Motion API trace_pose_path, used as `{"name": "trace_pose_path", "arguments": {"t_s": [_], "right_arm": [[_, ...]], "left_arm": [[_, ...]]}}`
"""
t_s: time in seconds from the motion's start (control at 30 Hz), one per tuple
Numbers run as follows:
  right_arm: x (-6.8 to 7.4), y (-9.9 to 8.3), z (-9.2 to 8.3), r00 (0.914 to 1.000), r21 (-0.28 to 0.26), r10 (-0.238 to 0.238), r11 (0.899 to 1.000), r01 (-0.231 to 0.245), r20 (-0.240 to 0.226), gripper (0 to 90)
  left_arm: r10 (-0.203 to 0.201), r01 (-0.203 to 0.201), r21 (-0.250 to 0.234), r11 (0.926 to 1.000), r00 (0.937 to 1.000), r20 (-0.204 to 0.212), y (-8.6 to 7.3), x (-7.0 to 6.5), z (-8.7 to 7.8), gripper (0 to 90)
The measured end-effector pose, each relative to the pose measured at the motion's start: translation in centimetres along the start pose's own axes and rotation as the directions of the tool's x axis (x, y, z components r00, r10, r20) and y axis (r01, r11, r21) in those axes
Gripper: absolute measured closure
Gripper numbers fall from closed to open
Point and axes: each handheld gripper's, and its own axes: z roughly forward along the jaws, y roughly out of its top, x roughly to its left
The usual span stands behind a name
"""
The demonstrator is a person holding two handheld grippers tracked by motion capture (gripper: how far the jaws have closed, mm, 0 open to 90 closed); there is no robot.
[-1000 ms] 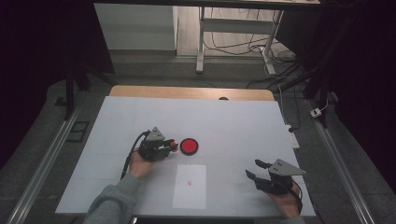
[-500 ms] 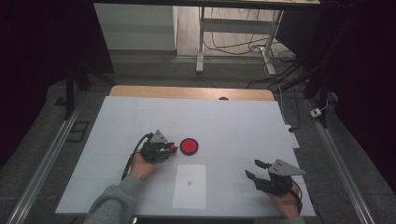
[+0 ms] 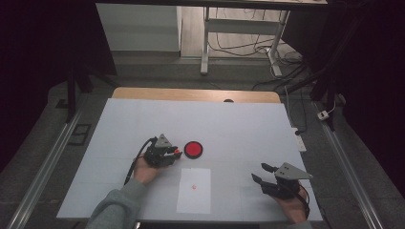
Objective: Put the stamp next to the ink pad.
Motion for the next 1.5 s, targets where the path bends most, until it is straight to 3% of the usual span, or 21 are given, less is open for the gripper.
{"name": "trace_pose_path", "arguments": {"t_s": [0.27,0.4,0.8,1.13,1.3,1.5], "right_arm": [[0.0,0.0,-0.1,1.0,-0.002,0.0,1.0,0.0,-0.001,42.1],[0.1,0.0,0.0,1.0,-0.002,0.001,1.0,-0.001,-0.007,42.1],[-0.1,0.0,0.0,0.9998,-0.017,0.003,1.0,-0.003,-0.022,42.2],[-0.4,0.0,0.0,0.9995,-0.027,0.017,0.999,-0.018,-0.027,42.1],[-0.1,0.1,-0.3,0.9997,-0.029,0.014,0.999,-0.014,-0.019,42.1],[-0.1,0.1,-0.3,0.9999,-0.025,0.008,1.0,-0.008,-0.009,42.1]], "left_arm": [[-0.045,0.044,-0.075,0.9962,0.9989,-0.012,0.3,0.0,-0.8,38.1],[-0.057,0.057,-0.096,0.9938,0.9984,0.004,0.4,0.1,-1.2,32.6],[-0.083,0.086,-0.099,0.9914,0.9958,0.04,0.4,-0.3,-3.5,31.5],[-0.04,0.049,-0.112,0.9925,0.9961,0.078,-0.2,-1.5,-6.4,30.9],[-0.038,0.046,-0.113,0.9925,0.997,0.068,-1.5,-2.2,-8.0,29.6],[-0.079,0.082,-0.119,0.9895,0.9963,0.035,-4.3,-2.2,-10.4,27.5]]}}
